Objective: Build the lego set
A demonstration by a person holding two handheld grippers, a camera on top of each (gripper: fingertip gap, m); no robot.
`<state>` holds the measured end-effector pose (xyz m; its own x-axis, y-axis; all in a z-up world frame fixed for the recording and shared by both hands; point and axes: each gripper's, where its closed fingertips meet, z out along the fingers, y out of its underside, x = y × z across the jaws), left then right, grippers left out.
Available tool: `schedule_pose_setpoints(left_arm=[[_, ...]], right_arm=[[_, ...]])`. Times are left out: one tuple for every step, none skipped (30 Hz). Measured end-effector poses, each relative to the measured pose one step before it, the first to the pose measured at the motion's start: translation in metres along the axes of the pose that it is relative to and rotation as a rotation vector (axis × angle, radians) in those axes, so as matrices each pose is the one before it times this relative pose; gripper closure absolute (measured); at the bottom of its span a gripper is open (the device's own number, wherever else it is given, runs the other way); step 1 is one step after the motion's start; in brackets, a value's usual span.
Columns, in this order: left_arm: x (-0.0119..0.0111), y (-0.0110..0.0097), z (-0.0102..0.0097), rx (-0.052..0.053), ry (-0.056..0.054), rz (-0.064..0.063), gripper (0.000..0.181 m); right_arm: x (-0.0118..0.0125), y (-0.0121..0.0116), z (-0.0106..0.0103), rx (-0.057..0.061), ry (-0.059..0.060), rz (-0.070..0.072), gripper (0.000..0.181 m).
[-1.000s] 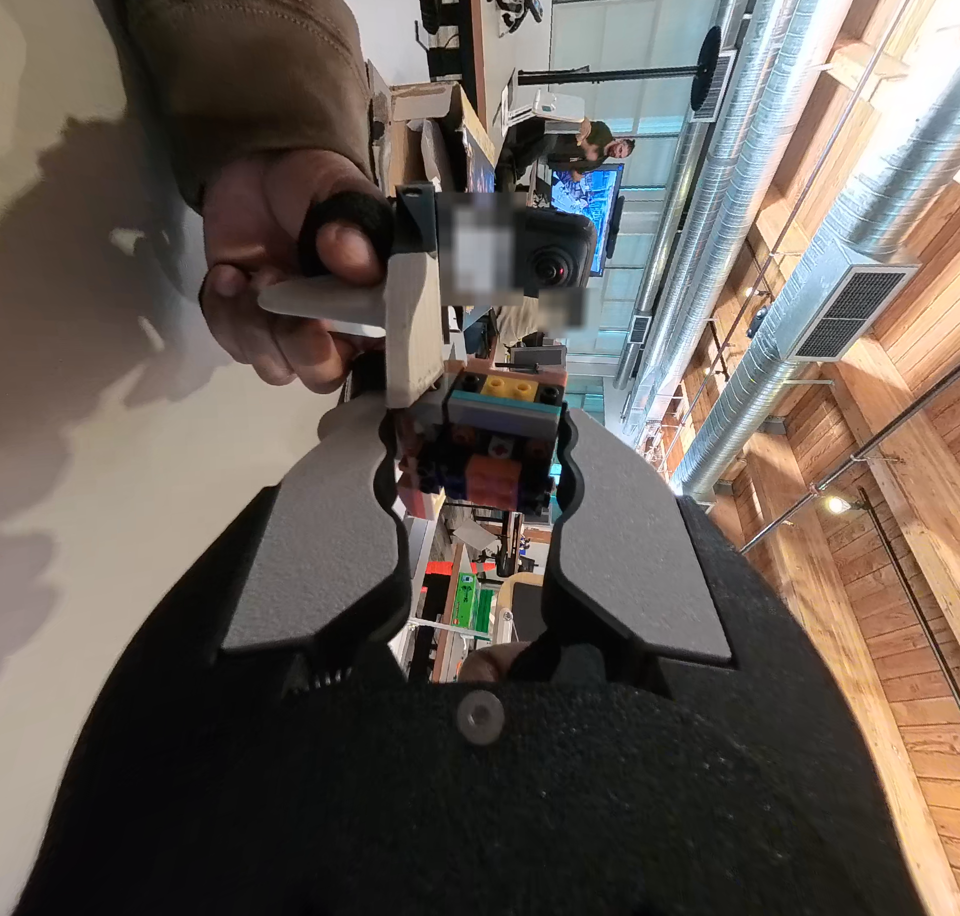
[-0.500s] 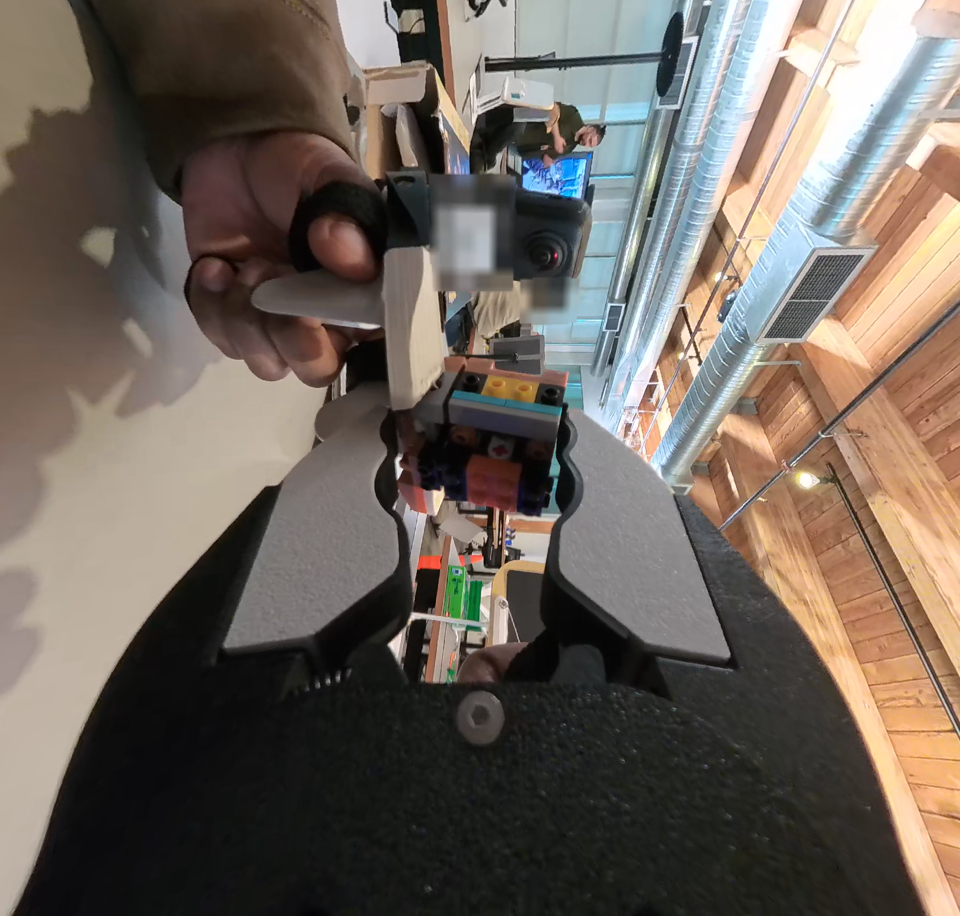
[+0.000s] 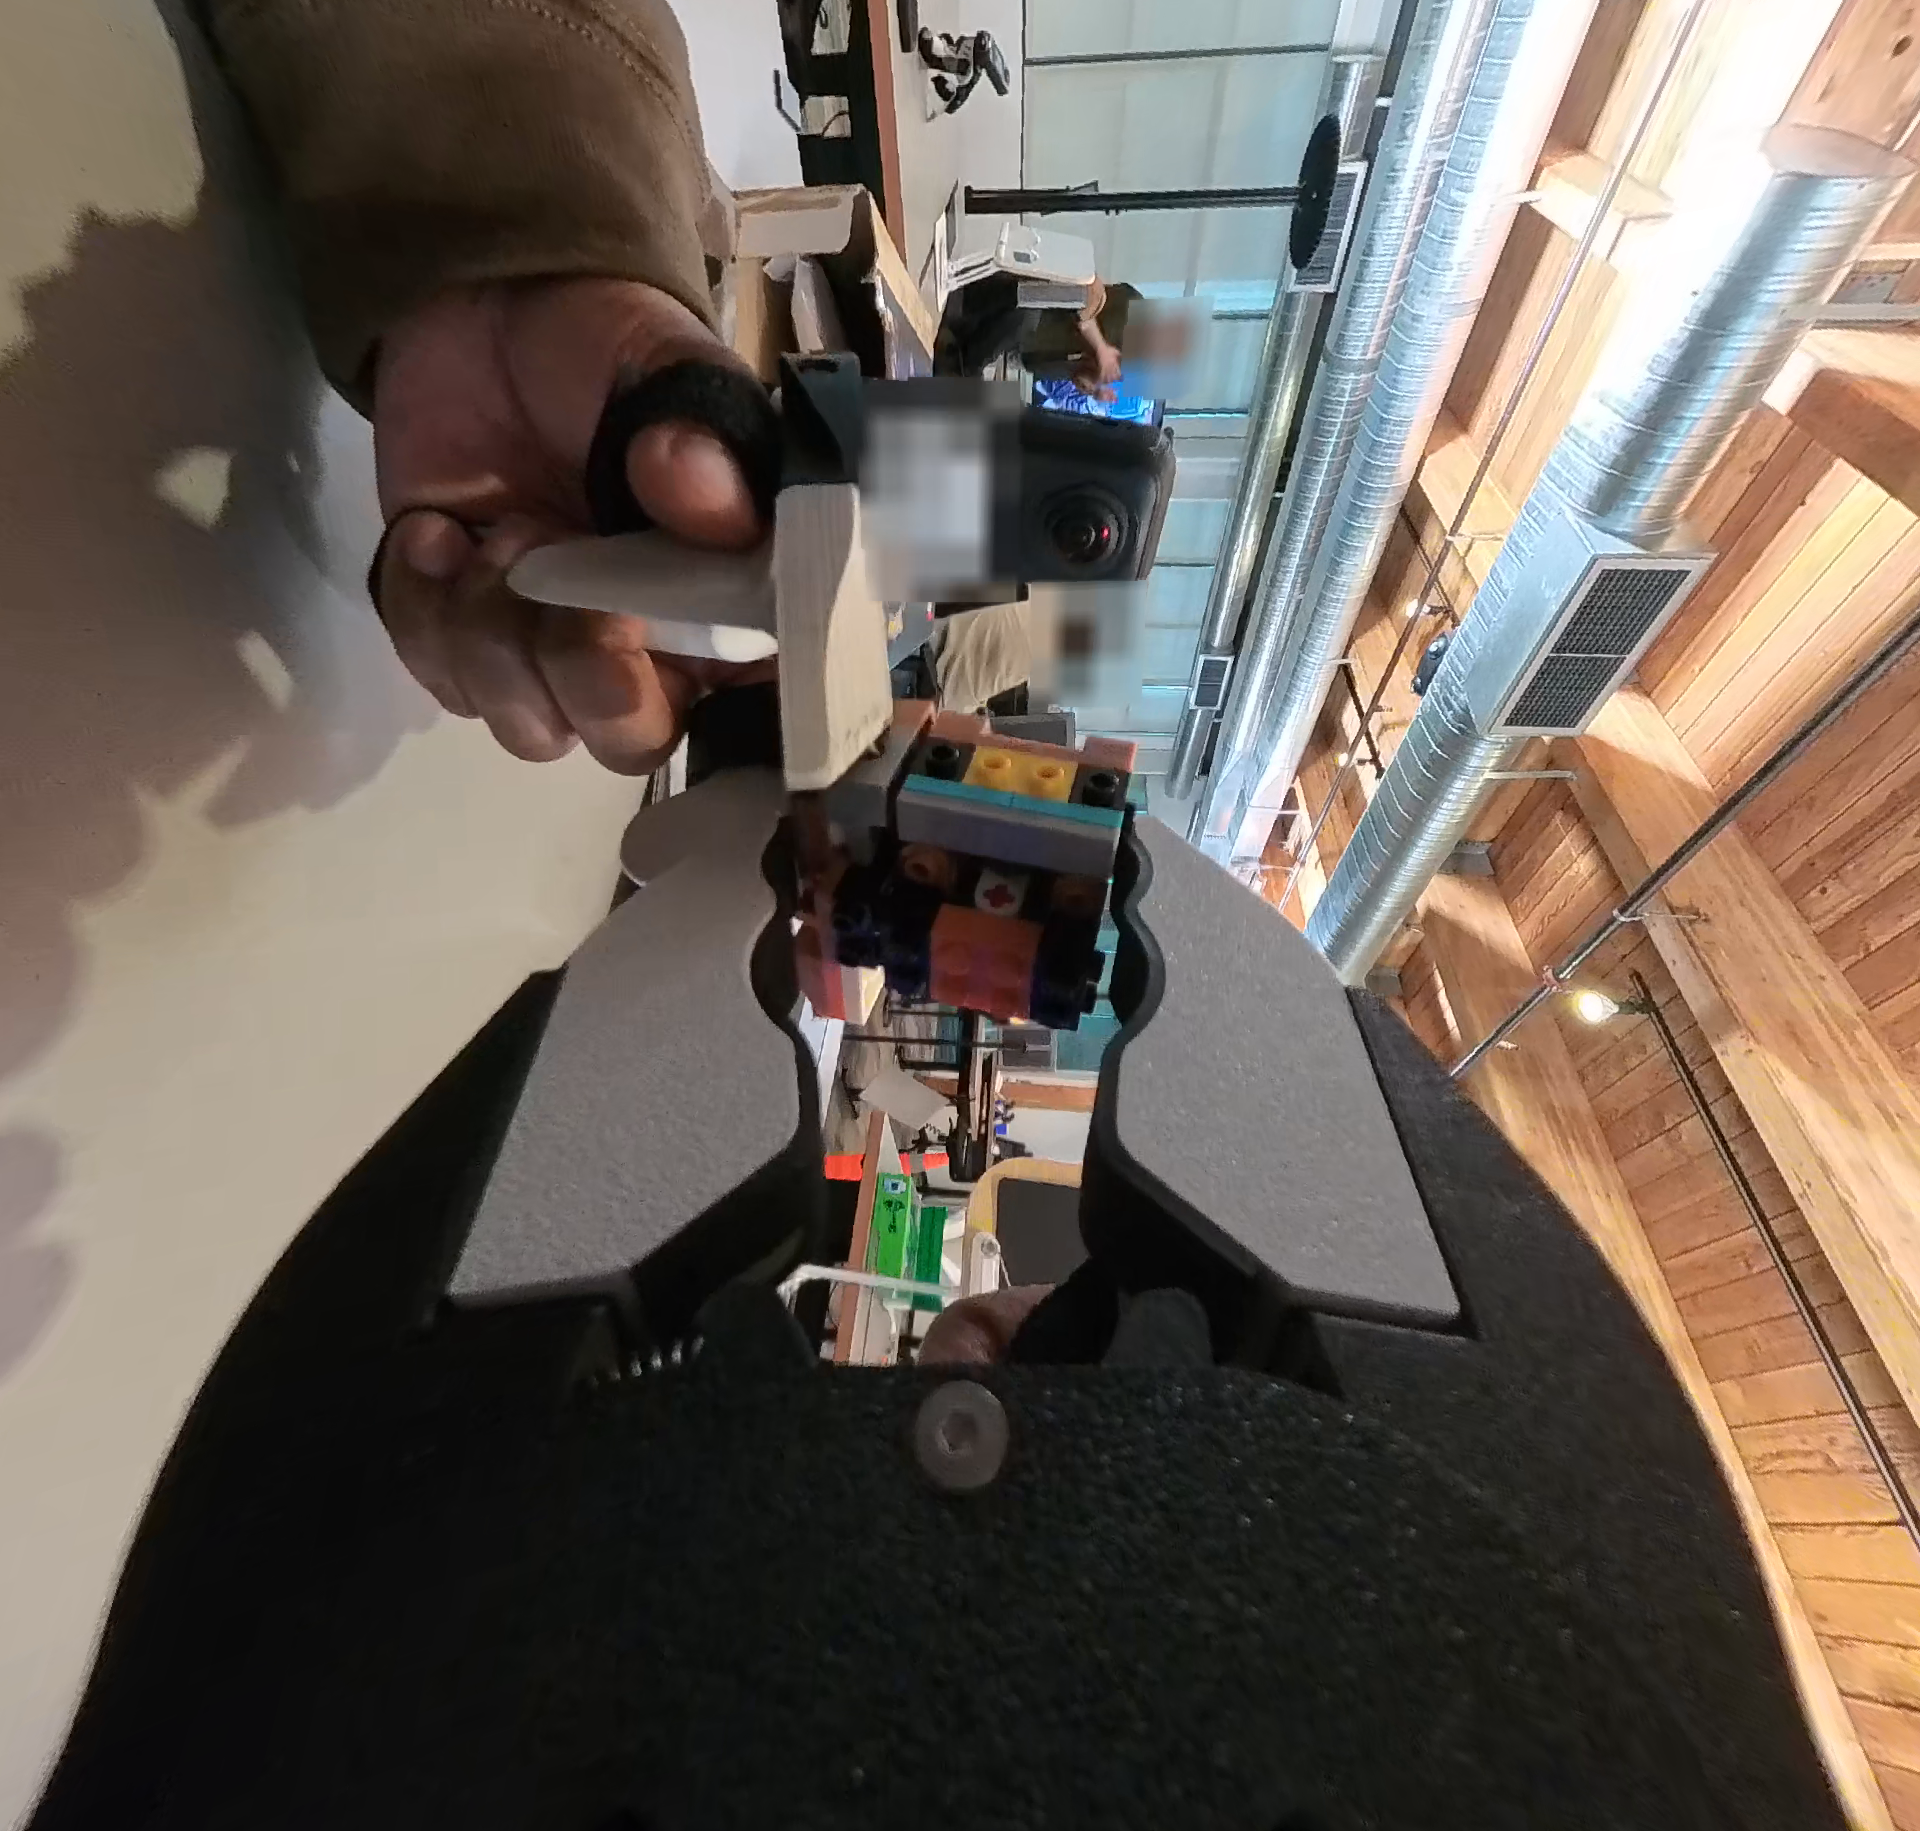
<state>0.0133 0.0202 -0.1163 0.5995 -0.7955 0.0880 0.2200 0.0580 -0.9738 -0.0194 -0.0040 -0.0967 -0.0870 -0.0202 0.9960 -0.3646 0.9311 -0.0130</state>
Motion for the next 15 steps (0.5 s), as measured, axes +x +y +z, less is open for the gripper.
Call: schedule_pose_setpoints(left_arm=[[0.00021, -0.00019, 0.00001, 0.0006, 0.0007, -0.0003, 0.125], [0.00043, -0.00037, 0.00008, 0.0013, 0.0023, -0.0004, 0.125], [0.00037, -0.00009, 0.00016, -0.0004, 0.0015, -0.0006, 0.125], [0.00025, -0.00002, 0.00003, -0.0012, 0.0008, -0.0011, 0.125], [-0.00002, -0.00006, -0.00003, -0.0011, -0.0003, 0.0, 0.125], [0.00019, 0.00016, 0.00006, -0.0016, 0.0006, 0.0003, 0.125], [0.00025, 0.00008, -0.00002, -0.0013, 0.0015, -0.0018, 0.125], [0.00037, 0.00023, 0.00006, -0.0017, 0.0033, -0.0025, 0.125], [0.0003, 0.00028, 0.00012, -0.0019, 0.0025, -0.0023, 0.125], [0.00052, 0.00033, 0.00021, -0.002, 0.0031, -0.0014, 0.125], [0.0003, 0.00002, 0.00024, 0.0, 0.003, -0.0034, 0.125], [0.00059, -0.00007, 0.00022, 0.0006, 0.0045, -0.0035, 0.125], [0.00053, -0.0001, 0.00017, 0.0008, 0.0038, -0.0028, 0.125], [0.00042, 0.00007, 0.0002, -0.0004, 0.0034, -0.0043, 0.125], [0.00023, 0.0001, 0.00012, -0.0001, 0.0025, -0.0041, 0.125]], right_arm=[[0.00011, -0.00019, -0.00017, 0.0028, 0.0026, 0.0, 0.124], [0.00036, -0.00028, -0.00015, 0.0027, 0.004, 0.0005, 0.124], [0.00024, -0.00026, -0.00014, 0.004, 0.0035, 0.0026, 0.124], [0.00011, -0.0002, -0.00018, 0.0035, 0.0022, 0.0034, 0.124], [0.00014, -0.00004, -0.00014, 0.0026, 0.0031, 0.002, 0.124], [-0.00002, -0.00009, -0.00011, 0.0023, 0.0036, 0.001, 0.124], [-0.00006, -0.00005, -0.00013, 0.0027, 0.0026, 0.0026, 0.124], [-0.00018, -0.00019, -0.00017, 0.0034, 0.0026, 0.004, 0.124], [-0.00004, -0.00027, -0.00024, 0.0044, 0.0025, 0.0033, 0.124], [-0.00015, -0.00026, -0.00024, 0.0044, 0.0016, 0.0019, 0.124], [-0.00004, -0.00024, -0.00037, 0.0046, 0.0013, 0.0025, 0.124], [0.00009, -0.00033, -0.00023, 0.0048, 0.0018, 0.0032, 0.124], [0.00016, -0.00044, -0.00028, 0.0067, 0.002, 0.004, 0.124], [0.00008, -0.00034, -0.00024, 0.0068, 0.0008, 0.0073, 0.124], [0.0, -0.00017, -0.00022, 0.0064, 0.0006, 0.0082, 0.124]])
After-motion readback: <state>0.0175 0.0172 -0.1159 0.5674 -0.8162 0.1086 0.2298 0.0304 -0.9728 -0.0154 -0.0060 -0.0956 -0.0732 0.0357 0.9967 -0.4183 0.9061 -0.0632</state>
